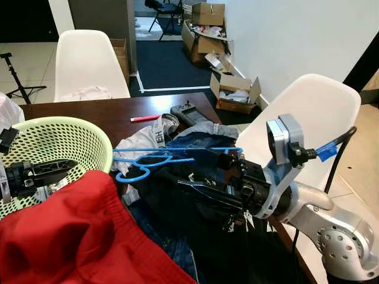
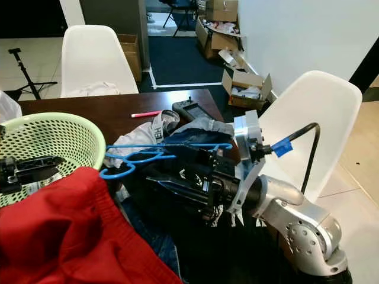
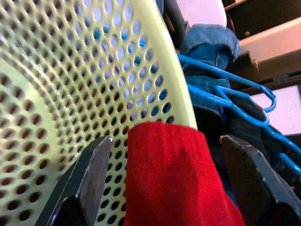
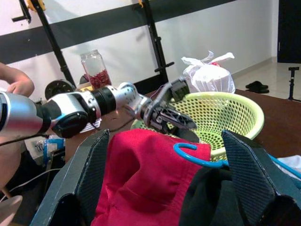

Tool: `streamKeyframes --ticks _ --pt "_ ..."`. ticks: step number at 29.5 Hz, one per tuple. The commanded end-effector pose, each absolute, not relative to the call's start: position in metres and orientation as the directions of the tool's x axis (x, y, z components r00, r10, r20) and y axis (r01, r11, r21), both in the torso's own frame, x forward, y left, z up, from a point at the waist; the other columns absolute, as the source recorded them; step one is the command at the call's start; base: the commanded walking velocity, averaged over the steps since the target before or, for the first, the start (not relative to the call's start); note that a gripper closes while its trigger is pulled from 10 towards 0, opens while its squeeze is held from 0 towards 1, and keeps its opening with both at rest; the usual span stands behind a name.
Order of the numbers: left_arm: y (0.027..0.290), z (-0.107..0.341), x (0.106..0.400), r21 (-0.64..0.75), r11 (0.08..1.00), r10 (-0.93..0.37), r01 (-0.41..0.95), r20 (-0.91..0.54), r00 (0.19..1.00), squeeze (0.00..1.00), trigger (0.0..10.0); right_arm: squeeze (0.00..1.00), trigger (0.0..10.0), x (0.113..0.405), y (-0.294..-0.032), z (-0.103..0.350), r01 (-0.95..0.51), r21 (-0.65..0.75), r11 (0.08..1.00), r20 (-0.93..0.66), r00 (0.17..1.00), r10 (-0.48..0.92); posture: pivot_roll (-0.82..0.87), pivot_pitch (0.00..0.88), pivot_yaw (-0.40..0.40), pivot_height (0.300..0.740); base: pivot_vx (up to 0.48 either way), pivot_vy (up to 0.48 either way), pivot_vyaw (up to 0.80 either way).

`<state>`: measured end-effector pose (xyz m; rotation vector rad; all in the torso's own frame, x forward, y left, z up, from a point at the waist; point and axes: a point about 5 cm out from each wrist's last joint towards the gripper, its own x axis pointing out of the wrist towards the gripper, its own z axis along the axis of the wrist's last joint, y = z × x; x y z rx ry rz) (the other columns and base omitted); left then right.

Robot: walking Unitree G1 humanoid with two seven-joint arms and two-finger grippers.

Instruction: Hang hanger

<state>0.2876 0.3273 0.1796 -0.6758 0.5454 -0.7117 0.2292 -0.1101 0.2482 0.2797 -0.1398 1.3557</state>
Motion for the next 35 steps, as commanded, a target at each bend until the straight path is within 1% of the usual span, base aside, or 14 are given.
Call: streamKeyframes --ticks 1,7,9,10,11,15,22,27,32,34,35 --pt "0.317 0.177 0.295 -0.723 0.545 -0.758 0.425 -0.208 0.618 0.0 10.0 0.0 10.0 0.226 -0.113 0.253 -0.976 0.096 0.195 0.254 0.213 0.943 0.02 0.118 -0.086 0.74 0.0 0.0 0.0" --pt "0.307 0.172 0.302 -0.73 0.526 -0.77 0.437 -0.191 0.609 0.0 10.0 0.0 10.0 0.225 -0.115 0.255 -0.974 0.093 0.207 0.247 0.224 0.943 -0.01 0.122 -0.085 0.74 0.0 0.0 0.0" --pt "0.302 0.171 0.306 -0.74 0.503 -0.779 0.446 -0.165 0.605 0.0 10.0 0.0 10.0 0.224 -0.117 0.255 -0.972 0.09 0.215 0.24 0.231 0.943 -0.02 0.124 -0.083 0.74 0.0 0.0 0.0" --pt "0.3 0.171 0.307 -0.745 0.494 -0.783 0.449 -0.157 0.602 0.0 6.1 0.0 10.0 0.224 -0.117 0.256 -0.972 0.09 0.218 0.238 0.233 0.943 -0.02 0.123 -0.083 0.74 0.0 0.0 0.0" --pt "0.3 0.171 0.307 -0.746 0.493 -0.785 0.448 -0.159 0.598 0.0 0.0 0.0 10.0 0.224 -0.118 0.256 -0.971 0.088 0.22 0.236 0.235 0.943 -0.02 0.123 -0.083 0.74 0.0 0.0 0.0" --pt "0.3 0.171 0.307 -0.747 0.492 -0.787 0.447 -0.162 0.595 0.0 0.0 0.0 10.0 0.223 -0.118 0.256 -0.971 0.088 0.222 0.235 0.237 0.943 -0.02 0.123 -0.083 0.74 0.0 0.0 0.0" --pt "0.306 0.171 0.298 -0.752 0.477 -0.811 0.455 -0.177 0.558 0.0 0.0 0.0 10.0 0.225 -0.118 0.257 -0.969 0.088 0.231 0.233 0.246 0.941 -0.01 0.125 -0.085 0.74 0.0 0.0 0.0" --pt "0.313 0.173 0.289 -0.752 0.468 -0.818 0.464 -0.17 0.549 0.0 0.0 0.0 10.0 0.226 -0.117 0.256 -0.969 0.089 0.231 0.235 0.246 0.94 0.0 0.117 -0.085 0.74 0.0 0.0 0.0" --pt "0.315 0.175 0.287 -0.747 0.467 -0.819 0.473 -0.164 0.549 0.0 0.0 0.0 10.0 0.227 -0.117 0.256 -0.969 0.089 0.231 0.236 0.246 0.94 0.0 0.113 -0.085 0.74 0.0 0.0 0.0" --pt "0.316 0.201 0.29 -0.662 0.488 -0.828 0.569 -0.145 0.541 0.0 0.0 0.0 10.0 0.23 -0.115 0.256 -0.969 0.087 0.233 0.248 0.247 0.937 0.02 0.094 -0.081 0.74 0.0 0.0 0.0" --pt "0.316 0.201 0.29 -0.662 0.488 -0.828 0.569 -0.145 0.541 0.0 0.0 0.0 10.0 0.23 -0.115 0.256 -0.969 0.087 0.233 0.248 0.247 0.937 0.02 0.094 -0.081 0.74 0.0 0.0 0.0"
